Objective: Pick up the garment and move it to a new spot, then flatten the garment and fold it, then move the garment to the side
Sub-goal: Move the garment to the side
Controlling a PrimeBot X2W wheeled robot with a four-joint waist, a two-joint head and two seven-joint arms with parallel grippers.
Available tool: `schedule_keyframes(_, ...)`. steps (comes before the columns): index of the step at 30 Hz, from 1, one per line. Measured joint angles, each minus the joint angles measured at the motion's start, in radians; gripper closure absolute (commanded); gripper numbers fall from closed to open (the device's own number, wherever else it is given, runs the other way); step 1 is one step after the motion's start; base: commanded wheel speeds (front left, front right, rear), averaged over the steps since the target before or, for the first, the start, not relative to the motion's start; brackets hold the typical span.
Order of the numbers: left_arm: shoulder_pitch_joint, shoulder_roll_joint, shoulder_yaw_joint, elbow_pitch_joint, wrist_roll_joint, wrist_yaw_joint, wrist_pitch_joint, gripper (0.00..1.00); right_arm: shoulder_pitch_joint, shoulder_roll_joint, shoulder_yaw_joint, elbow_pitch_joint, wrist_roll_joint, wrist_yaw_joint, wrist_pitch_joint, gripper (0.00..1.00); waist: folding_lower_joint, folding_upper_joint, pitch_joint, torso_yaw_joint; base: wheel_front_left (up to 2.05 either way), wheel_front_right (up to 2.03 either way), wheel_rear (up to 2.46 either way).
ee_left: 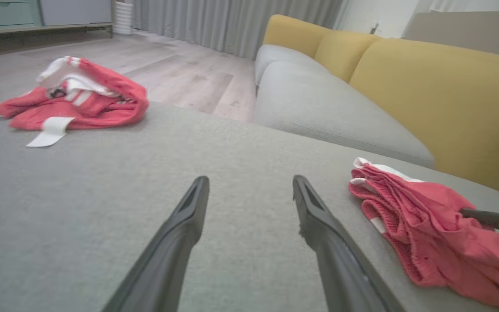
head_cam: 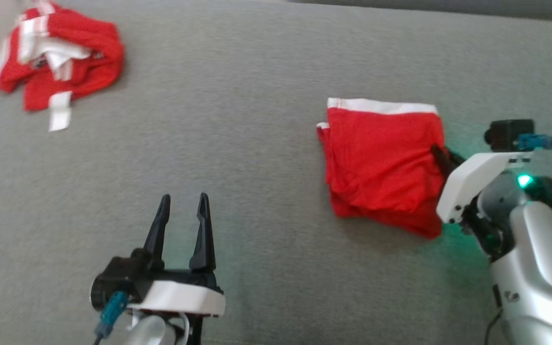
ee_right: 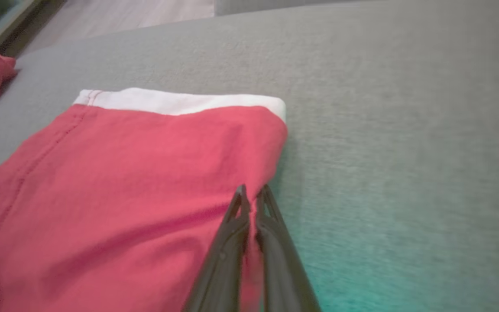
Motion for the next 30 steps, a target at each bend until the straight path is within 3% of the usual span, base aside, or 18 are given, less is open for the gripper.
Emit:
schedule_keyframes(5, -0.028, 0.001, 0.002, -0.017, 0.015, -0.003, 0.000, 0.00, -0.004, -0.036, -0.004, -0.023, 0.000, 0.000, -0.029, 1.00, 0.0000, 0.0000, 0.012, -0.074, 0.00, 0.00, 0.00)
schedule_keyframes(11, -0.080, 0.019, -0.005, -0.042, 0.044, -0.003, 0.023, 0.00, -0.035, -0.065, -0.046, -0.050, -0.003, 0.000, -0.063, 1.00, 0.0000, 0.0000, 0.046, -0.242, 0.00, 0.00, 0.00)
schedule_keyframes(18, -0.148, 0.035, -0.017, -0.074, 0.070, -0.003, 0.070, 0.00, -0.079, -0.068, -0.063, -0.049, -0.003, 0.000, -0.099, 1.00, 0.0000, 0.0000, 0.110, -0.380, 0.00, 0.00, 0.00)
schedule_keyframes(25, -0.170, 0.059, -0.024, -0.088, 0.086, -0.001, 0.100, 0.00, -0.198, -0.092, -0.054, 0.009, -0.013, 0.000, -0.107, 1.00, 0.0002, 0.0000, 0.188, -0.416, 0.00, 0.00, 0.00)
schedule_keyframes(30, -0.183, 0.061, -0.030, -0.112, 0.095, 0.007, 0.105, 0.00, -0.295, -0.185, -0.073, 0.065, -0.073, 0.000, -0.096, 1.00, 0.0000, 0.0000, 0.212, -0.373, 0.00, 0.00, 0.00)
